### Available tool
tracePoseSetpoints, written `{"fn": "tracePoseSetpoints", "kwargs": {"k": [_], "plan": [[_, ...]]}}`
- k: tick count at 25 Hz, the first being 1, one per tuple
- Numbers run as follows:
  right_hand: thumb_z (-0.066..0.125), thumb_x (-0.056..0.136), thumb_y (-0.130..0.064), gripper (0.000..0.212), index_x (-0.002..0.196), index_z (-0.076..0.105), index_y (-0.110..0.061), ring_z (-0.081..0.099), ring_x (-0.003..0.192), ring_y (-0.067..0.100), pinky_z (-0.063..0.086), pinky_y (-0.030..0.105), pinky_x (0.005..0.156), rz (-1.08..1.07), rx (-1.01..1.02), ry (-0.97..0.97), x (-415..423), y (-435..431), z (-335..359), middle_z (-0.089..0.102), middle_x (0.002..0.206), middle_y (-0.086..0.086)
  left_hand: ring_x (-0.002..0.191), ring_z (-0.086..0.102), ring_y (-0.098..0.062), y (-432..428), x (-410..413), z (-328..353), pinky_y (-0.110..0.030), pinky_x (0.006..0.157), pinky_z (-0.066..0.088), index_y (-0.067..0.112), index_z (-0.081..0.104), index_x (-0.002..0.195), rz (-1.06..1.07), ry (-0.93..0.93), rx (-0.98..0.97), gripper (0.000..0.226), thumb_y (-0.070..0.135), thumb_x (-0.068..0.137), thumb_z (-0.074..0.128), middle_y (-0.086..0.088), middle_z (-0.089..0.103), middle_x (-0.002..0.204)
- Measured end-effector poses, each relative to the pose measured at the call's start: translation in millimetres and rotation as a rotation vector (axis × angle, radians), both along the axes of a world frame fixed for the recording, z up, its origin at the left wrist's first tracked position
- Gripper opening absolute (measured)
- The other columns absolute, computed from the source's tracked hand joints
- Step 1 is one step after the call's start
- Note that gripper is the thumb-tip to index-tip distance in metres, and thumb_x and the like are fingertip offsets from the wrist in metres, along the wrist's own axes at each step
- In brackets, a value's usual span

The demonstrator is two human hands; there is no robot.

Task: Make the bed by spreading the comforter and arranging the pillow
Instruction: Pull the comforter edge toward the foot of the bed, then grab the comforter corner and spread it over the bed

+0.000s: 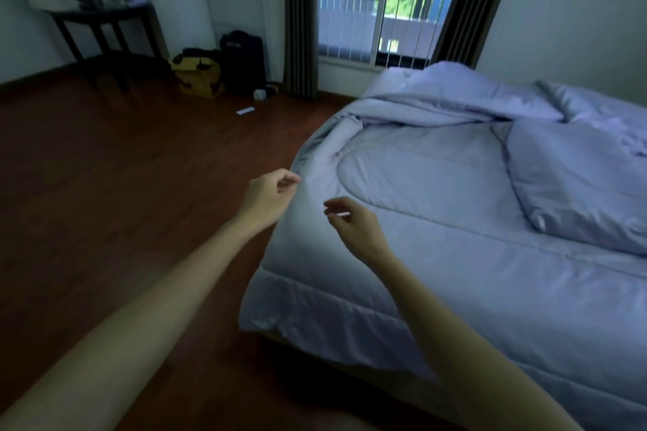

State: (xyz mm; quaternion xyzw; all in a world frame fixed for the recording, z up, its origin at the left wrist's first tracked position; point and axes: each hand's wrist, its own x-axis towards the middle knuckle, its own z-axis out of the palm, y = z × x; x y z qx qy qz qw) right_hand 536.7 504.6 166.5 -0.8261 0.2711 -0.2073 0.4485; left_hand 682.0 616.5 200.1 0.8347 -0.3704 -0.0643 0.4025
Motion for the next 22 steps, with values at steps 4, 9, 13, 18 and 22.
{"fn": "tracePoseSetpoints", "kwargs": {"k": [4,9,13,18,22], "plan": [[0.058,0.089,-0.015,0.012,0.094,0.064,-0.024,0.069,0.074,0.009,0.055,0.025,0.068,0.041,0.071,-0.24,51,14,56,0.072,0.087,-0.001,0.078,0.068,-0.008,25,25,41,-0.015,0.067,0.049,0.017,0.067,0.093,-0.024,0.09,-0.302,0.012,0.018,0.091,0.055,0.003,0.07,0.084],[0.063,0.087,-0.01,0.015,0.079,0.058,-0.022,0.067,0.076,0.028,0.054,0.04,0.068,0.072,0.123,-0.35,123,46,72,0.067,0.082,0.015,0.076,0.069,-0.014,75,91,53,-0.024,0.069,0.052,0.013,0.067,0.092,-0.034,0.188,-0.358,0.014,0.014,0.092,0.054,0.001,0.069,0.08],[0.061,0.088,-0.005,0.015,0.081,0.058,-0.019,0.064,0.072,0.02,0.052,0.031,0.064,0.028,0.242,-0.446,181,67,66,0.066,0.081,0.008,0.073,0.067,-0.011,99,145,60,-0.023,0.068,0.052,0.016,0.068,0.091,-0.044,0.187,-0.343,0.015,0.014,0.092,0.053,0.003,0.068,0.078],[0.055,0.091,-0.006,0.013,0.085,0.059,-0.017,0.061,0.071,0.019,0.05,0.021,0.059,-0.033,0.337,-0.542,255,65,74,0.066,0.078,0.003,0.064,0.063,-0.007,97,213,71,-0.023,0.06,0.051,0.011,0.068,0.093,-0.038,0.251,-0.421,0.016,0.01,0.093,0.052,0.004,0.065,0.074],[0.054,0.092,-0.005,0.016,0.084,0.06,-0.018,0.061,0.062,0.013,0.051,0.024,0.059,0.015,0.314,-0.574,326,43,75,0.065,0.071,-0.002,0.063,0.061,-0.008,68,271,63,-0.021,0.057,0.048,0.008,0.067,0.095,-0.045,0.349,-0.446,0.016,0.008,0.094,0.051,0.004,0.064,0.073]]}}
